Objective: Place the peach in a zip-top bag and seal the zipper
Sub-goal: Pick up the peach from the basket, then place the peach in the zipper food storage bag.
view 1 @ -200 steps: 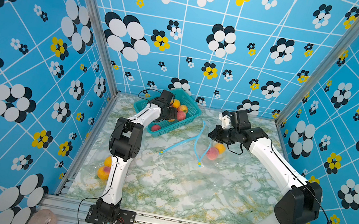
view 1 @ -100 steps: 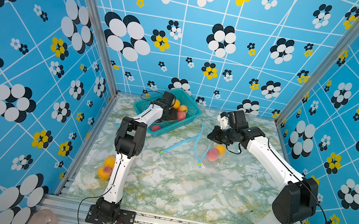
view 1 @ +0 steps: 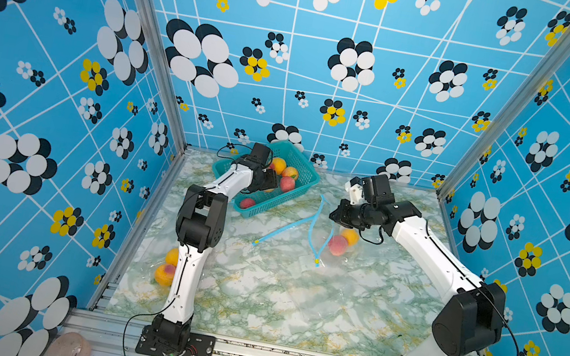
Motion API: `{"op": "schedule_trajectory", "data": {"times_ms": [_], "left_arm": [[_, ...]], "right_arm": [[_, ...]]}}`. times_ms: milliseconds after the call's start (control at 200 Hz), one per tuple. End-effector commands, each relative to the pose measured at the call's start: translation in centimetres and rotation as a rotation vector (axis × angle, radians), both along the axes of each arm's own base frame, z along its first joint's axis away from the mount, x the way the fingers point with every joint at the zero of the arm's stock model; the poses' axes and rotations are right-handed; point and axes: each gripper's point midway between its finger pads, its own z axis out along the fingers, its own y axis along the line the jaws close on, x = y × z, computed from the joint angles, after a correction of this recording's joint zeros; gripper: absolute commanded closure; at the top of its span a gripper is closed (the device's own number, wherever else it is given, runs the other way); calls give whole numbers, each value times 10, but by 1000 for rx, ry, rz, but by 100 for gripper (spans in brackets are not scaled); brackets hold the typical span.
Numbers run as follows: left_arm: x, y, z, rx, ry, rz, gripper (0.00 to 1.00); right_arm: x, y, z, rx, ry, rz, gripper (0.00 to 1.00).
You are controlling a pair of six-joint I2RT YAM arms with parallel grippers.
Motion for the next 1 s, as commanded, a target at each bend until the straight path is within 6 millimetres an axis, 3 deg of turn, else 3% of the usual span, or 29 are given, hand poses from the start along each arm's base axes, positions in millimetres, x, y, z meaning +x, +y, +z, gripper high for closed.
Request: {"op": "schedule_trajectory", "data": {"times_ms": [0, 280, 315, 360, 495, 600, 785, 870, 995], "left_arm": [[-2, -8, 81, -173, -141, -18, 35], [-43, -20, 158, -418, -263, -49, 35], [-48, -23, 156, -446, -254, -51, 35], [-60, -26, 175, -491, -287, -66, 35], [-97, -41, 201, -605, -322, -116, 35], [-133, -63, 217, -641, -341, -186, 35], [-195, -113, 213, -570, -325, -312, 35], [-217, -137, 199, -491, -299, -368, 35], [-233, -154, 172, -393, -259, -390, 35]], "right_arm": [[0, -1, 10, 4, -14, 3, 100], [-5, -1, 17, 18, -28, 3, 100], [-4, -1, 18, 19, -32, 3, 100], [-5, -1, 19, 21, -33, 3, 100], [-4, -2, 19, 12, -41, 3, 100], [-2, -3, 18, 5, -42, 4, 100], [4, 1, 25, 12, -52, 6, 100], [5, 1, 29, 14, -60, 7, 100], [4, 0, 37, 15, -74, 9, 100]]}}
